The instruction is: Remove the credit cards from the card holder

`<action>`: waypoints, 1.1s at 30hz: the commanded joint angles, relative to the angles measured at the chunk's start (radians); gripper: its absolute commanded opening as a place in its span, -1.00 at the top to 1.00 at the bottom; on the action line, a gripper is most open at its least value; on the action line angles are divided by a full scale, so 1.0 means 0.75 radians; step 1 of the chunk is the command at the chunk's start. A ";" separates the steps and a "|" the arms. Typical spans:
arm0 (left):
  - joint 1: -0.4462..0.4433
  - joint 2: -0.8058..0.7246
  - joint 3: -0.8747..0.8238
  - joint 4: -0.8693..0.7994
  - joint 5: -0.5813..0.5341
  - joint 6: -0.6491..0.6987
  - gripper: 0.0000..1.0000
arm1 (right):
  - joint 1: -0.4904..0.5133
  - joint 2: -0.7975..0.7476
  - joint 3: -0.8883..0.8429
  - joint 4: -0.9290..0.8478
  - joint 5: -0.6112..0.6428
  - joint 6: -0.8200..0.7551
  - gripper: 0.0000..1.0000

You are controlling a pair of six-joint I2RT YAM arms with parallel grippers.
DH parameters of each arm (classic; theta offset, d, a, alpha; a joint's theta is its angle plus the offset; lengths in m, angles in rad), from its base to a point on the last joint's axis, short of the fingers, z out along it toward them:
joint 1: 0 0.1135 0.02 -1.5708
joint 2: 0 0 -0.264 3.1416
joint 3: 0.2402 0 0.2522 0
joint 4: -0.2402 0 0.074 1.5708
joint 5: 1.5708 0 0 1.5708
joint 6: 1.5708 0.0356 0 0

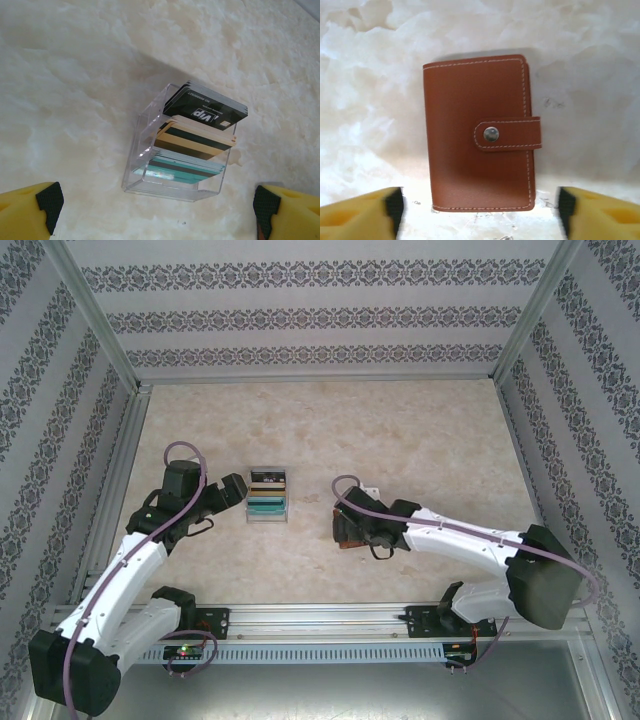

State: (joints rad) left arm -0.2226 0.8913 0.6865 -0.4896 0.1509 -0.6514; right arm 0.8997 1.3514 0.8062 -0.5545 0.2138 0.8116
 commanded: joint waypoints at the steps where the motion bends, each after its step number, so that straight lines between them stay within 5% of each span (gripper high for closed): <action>1: -0.014 -0.005 0.011 -0.007 0.029 0.036 -0.99 | 0.009 0.095 0.087 -0.143 0.079 -0.140 -0.30; 4: -0.014 -0.012 0.016 -0.018 0.028 0.039 -0.99 | 0.005 0.198 0.163 -0.160 0.077 -0.202 -0.06; 20: -0.014 -0.010 0.009 0.002 0.064 0.052 -0.99 | -0.081 0.422 0.215 -0.090 -0.021 -0.310 0.14; 33: -0.015 0.014 0.012 0.018 0.156 0.072 -1.00 | -0.093 0.411 0.214 -0.053 -0.086 -0.342 1.00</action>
State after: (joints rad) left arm -0.2226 0.8936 0.6865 -0.4889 0.2310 -0.6167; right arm 0.8394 1.6520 0.9737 -0.6048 0.2035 0.5640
